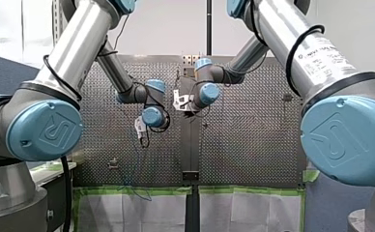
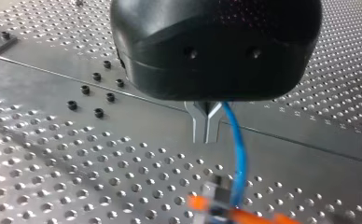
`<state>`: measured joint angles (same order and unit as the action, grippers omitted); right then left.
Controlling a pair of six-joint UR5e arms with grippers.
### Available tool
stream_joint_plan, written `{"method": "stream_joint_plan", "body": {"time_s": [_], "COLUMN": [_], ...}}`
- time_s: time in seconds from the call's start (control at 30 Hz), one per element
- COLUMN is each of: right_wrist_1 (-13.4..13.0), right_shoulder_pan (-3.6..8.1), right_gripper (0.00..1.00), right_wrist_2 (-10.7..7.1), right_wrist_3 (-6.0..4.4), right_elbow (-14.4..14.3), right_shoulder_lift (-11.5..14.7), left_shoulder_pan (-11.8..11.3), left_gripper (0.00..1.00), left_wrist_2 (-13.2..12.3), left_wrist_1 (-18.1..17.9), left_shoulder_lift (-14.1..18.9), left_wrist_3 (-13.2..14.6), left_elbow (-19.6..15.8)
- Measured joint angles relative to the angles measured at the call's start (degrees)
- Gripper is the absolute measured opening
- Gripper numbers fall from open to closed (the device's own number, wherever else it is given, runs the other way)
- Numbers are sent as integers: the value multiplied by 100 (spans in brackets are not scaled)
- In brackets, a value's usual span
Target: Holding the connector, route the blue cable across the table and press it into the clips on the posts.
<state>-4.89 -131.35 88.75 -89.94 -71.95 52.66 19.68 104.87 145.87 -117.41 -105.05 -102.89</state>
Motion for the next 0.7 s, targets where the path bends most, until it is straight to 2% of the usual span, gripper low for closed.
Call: {"method": "stream_joint_plan", "body": {"time_s": [0.2, 0.5, 0.7], "right_wrist_1": [93, 233, 243], "right_shoulder_pan": [-18, -34, -31], "right_gripper": [0, 0, 0], "right_wrist_2": [10, 16, 12], "right_wrist_3": [-93, -233, -303], "right_elbow": [0, 0, -1], "right_shoulder_lift": [217, 675, 981], "left_shoulder_pan": [-2, -18, -28], "left_gripper": [2, 2, 2], "left_wrist_2": [5, 9, 172], "left_wrist_1": [263, 436, 513], "left_shoulder_lift": [270, 715, 988], "left_wrist_3": [1, -4, -52], "left_elbow": [-34, -164, -166]}}
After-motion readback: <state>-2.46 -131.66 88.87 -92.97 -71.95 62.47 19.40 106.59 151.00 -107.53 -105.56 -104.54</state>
